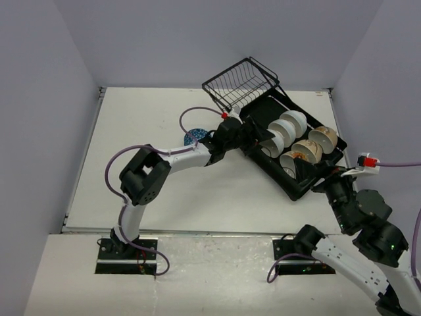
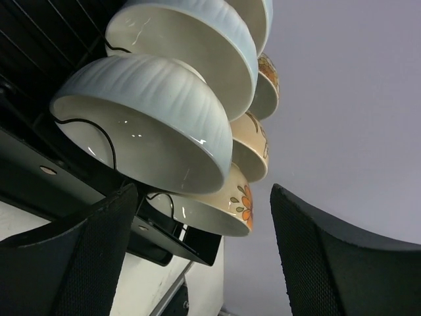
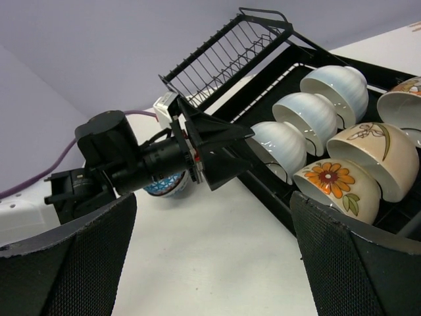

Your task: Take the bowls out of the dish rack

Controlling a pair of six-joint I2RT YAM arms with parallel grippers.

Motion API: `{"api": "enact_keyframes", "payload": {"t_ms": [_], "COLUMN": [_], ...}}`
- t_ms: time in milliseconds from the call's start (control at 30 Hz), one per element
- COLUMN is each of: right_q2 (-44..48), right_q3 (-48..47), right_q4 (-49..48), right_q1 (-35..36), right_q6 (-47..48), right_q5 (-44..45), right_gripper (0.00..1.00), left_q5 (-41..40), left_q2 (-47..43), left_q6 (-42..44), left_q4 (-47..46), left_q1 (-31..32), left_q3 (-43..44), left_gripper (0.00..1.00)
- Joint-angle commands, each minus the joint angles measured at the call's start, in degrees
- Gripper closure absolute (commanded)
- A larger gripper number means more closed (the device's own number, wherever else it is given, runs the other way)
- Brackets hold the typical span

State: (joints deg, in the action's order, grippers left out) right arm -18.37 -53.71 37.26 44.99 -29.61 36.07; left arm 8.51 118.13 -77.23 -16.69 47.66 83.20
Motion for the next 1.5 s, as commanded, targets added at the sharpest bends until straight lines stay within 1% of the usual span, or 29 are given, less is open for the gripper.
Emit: {"api": "enact_keyframes", "payload": {"t_ms": [0,33,100,133,200,300,333,433,467,600,667,733,767,800,867,900,933,1233,1333,1400,1433,1467], "right_q2": [1.5,1.7,1.9,1.8,1.5,0.7,0.4,0.4,0.4,0.6,0.7,0.7,0.7,0.8,1.1,1.4,1.6,2.6,2.5,2.6,2.6,2.7], "right_q3": [0.3,0.5,0.9,1.1,1.1,1.3,1.3,1.2,1.3,1.4,1.7,1.9,1.9,2.0,2.1,2.3,2.3,2.7,2.8,2.9,2.9,2.9], "right_q4": [-1.8,-2.2,-3.5,-3.7,-3.7,-3.7,-3.8,-3.9,-3.9,-4.4,-4.7,-4.9,-4.8,-4.8,-5.1,-5.3,-5.3,-6.1,-6.2,-6.2,-6.3,-6.4], "right_q1": [0.1,0.1,0.0,0.0,0.0,0.0,0.0,0.1,0.0,0.0,0.0,0.0,0.0,0.1,0.0,0.0,0.0,0.0,0.1,0.0,0.0,0.0], "right_q6": [0.5,1.1,1.7,2.1,2.4,2.9,2.8,2.9,3.0,3.2,3.4,3.6,3.7,3.8,3.9,4.1,4.1,4.8,5.0,4.9,5.0,5.0], "right_q5": [-2.4,-3.0,-4.2,-4.9,-5.7,-7.0,-7.6,-8.3,-8.3,-8.5,-8.7,-8.9,-9.1,-9.4,-9.4,-9.6,-9.6,-10.0,-10.3,-10.4,-10.6,-10.6], "right_gripper": [0.01,0.01,0.01,0.01,0.01,0.01,0.01,0.01,0.01,0.01,0.01,0.01,0.01,0.01,0.01,0.01,0.01,0.01,0.01,0.01,0.01,0.01], "left_q5": [-1.6,-1.7,-1.0,-0.8,0.2,0.7,0.6,0.5,0.2,0.4,0.5,0.4,0.0,-0.2,-0.3,-0.3,-0.3,-1.6,-1.9,-2.9,-3.3,-3.8], "left_q2": [0.1,0.5,1.5,2.7,4.6,6.1,6.3,6.4,6.3,6.9,7.0,7.2,7.0,6.9,7.0,7.1,7.2,6.9,6.9,6.9,6.9,6.9], "left_q6": [-1.2,-1.1,-0.8,-0.8,-0.8,-1.4,-1.7,-2.3,-2.3,-2.6,-2.8,-3.5,-3.9,-4.2,-4.8,-4.8,-5.1,-6.9,-7.0,-6.7,-6.5,-6.5], "left_q4": [-3.7,-4.3,-5.5,-6.0,-7.1,-7.6,-7.7,-8.6,-8.7,-9.2,-9.7,-10.4,-10.9,-11.8,-12.4,-12.7,-12.8,-15.9,-15.6,-15.0,-14.7,-14.1], "left_q1": [0.2,0.2,0.2,0.1,0.1,0.1,0.1,0.0,-0.1,-0.4,-0.5,-0.6,-0.6,-0.6,-0.6,-0.6,-0.6,-0.6,-0.6,-0.5,-0.6,-0.6], "left_q3": [3.0,3.5,4.5,5.1,7.0,8.4,8.2,7.2,7.1,7.0,6.9,6.2,5.7,4.9,4.5,4.5,4.5,2.1,1.9,1.8,1.9,2.0], "left_gripper": [0.19,0.23,0.23,0.26,0.27,0.35,0.35,0.51,0.52,0.7,0.74,0.75,0.78,0.84,0.89,0.97,1.0,1.0,1.0,0.86,0.77,0.64]}}
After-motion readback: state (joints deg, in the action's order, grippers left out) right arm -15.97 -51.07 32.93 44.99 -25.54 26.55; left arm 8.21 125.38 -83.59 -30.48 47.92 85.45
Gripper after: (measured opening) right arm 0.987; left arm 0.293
